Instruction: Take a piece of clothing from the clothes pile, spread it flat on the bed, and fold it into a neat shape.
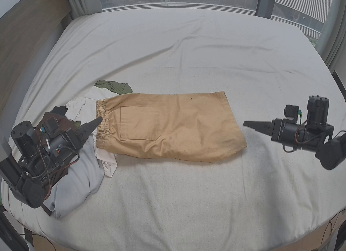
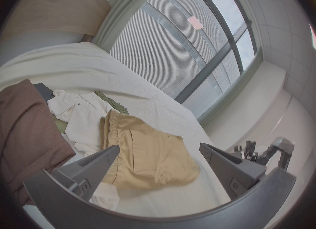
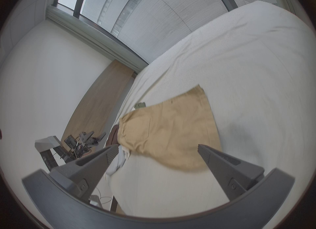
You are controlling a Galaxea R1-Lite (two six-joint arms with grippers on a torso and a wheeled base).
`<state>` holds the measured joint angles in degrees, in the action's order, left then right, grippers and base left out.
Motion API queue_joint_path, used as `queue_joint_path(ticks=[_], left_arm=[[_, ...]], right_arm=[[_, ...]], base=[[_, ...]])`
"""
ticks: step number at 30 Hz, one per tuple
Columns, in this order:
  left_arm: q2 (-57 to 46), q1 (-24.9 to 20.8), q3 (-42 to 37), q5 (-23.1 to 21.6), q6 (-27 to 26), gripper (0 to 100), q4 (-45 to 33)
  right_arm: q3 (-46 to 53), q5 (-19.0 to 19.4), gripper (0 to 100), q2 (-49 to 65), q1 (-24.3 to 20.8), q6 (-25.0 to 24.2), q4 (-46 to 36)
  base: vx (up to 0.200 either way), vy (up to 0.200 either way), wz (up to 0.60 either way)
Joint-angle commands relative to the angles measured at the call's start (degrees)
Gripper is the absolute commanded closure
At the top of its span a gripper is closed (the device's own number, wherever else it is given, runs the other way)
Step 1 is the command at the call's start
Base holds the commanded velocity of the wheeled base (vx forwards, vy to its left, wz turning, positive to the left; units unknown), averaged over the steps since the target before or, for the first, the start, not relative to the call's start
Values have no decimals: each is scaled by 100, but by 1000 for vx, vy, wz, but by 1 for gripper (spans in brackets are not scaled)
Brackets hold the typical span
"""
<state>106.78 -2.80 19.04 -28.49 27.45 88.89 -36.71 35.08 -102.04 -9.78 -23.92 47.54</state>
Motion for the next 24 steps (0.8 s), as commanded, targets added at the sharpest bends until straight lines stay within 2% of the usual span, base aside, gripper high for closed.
queue_joint_path(ticks=[1,14,24], left_arm=[[142,-45,-225,-69,-135,0,5],[142,-89,-208,-69,-117,0,5],[142,-89,-208,-69,-109,0,5]], right_arm=[[383,-2,0,-370,-59,10,115],[155,-10,0,-1345,-130,-34,168],[-241,-292,0,-2154,-139,-113,607]], base=[[0,0,0],[0,0,0],[0,0,0]])
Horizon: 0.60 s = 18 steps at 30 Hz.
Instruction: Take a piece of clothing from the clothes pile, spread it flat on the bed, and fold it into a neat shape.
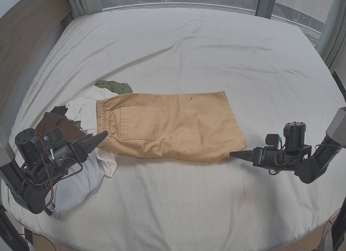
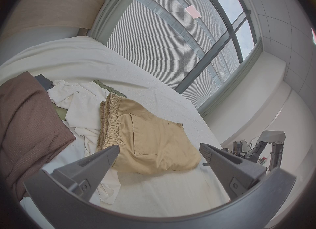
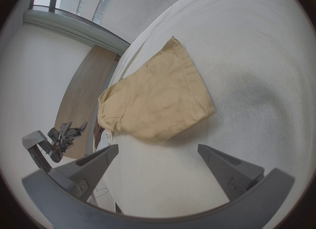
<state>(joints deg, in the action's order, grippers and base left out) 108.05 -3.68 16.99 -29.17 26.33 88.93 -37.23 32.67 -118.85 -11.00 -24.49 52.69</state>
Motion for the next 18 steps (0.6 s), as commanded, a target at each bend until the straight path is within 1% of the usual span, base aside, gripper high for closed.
queue_joint_path(ticks=[1,4,5,6,7,10,13,18], left_arm=[[15,-1,-3,-1,4,0,1],[-12,-1,-3,-1,4,0,1],[-12,-1,-3,-1,4,0,1],[-12,-1,-3,-1,4,0,1],[-12,-1,-3,-1,4,0,1],[-12,-1,-3,-1,4,0,1],[-12,-1,-3,-1,4,0,1],[-20,-1,-3,-1,12,0,1]], right_arm=[[-241,-68,0,-526,-17,-109,136],[-346,-112,0,-666,-43,-311,312],[-390,-129,0,-763,-61,-486,497],[-390,-129,0,-763,-61,-486,497],[-443,-165,0,-930,-96,-653,822],[-496,-332,0,-1123,-175,-733,1226],[-557,-393,0,-1308,-263,-794,1675],[-557,-402,0,-1334,-315,-1418,2466]], base=[[0,0,0],[0,0,0],[0,0,0],[0,0,0],[0,0,0],[0,0,0],[0,0,0],[0,0,0]])
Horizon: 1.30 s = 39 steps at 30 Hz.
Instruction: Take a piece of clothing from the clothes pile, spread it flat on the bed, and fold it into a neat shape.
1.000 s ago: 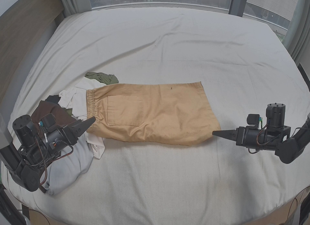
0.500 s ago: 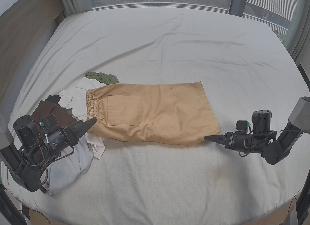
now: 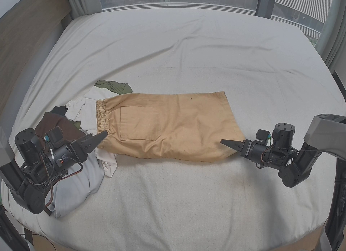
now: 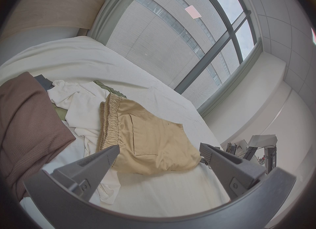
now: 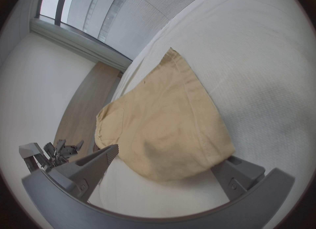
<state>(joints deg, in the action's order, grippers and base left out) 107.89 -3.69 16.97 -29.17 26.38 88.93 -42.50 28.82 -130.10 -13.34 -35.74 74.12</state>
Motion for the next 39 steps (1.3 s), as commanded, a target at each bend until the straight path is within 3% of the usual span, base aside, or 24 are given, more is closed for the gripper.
queue_joint_path(ticks=[1,9,37,38,39], left_arm=[[-4,0,-1,-1,7,0,1],[4,-17,-1,-10,7,0,1],[31,-17,8,-1,16,0,1],[31,-17,17,-1,16,0,1],[13,-17,17,-1,25,0,1]], right_arm=[[-22,-25,0,-218,-90,-390,454],[189,-25,0,-218,-363,-390,551],[-4,-245,0,-710,-565,-302,973],[5,-245,100,-710,-565,-293,973],[40,-245,100,-701,-574,-284,973]], base=[[0,0,0],[0,0,0],[0,0,0],[0,0,0],[0,0,0]])
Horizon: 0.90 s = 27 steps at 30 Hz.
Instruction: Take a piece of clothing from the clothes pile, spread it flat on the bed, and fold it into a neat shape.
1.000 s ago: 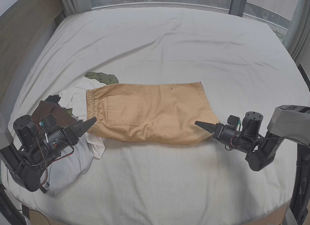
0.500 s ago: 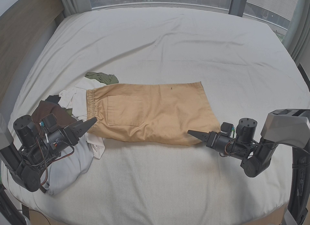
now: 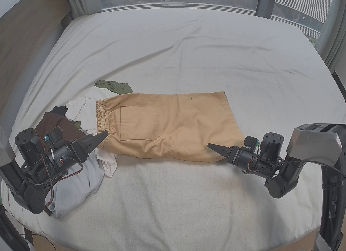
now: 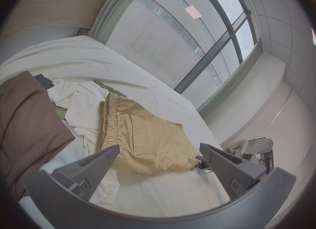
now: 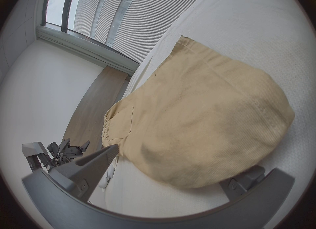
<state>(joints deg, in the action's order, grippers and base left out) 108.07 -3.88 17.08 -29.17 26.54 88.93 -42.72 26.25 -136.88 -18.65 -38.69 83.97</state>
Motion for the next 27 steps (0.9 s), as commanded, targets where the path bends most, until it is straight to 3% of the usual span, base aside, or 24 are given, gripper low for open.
queue_joint_path(ticks=[1,15,27], left_arm=[[-5,1,15,-1,9,0,1],[12,10,41,-10,97,0,1],[30,1,24,-10,211,0,1]], right_arm=[[88,12,100,-6,-51,20,-3],[554,21,100,812,-77,292,-460],[1371,21,100,1585,46,1136,-1454]], base=[[0,0,0],[0,0,0],[0,0,0]])
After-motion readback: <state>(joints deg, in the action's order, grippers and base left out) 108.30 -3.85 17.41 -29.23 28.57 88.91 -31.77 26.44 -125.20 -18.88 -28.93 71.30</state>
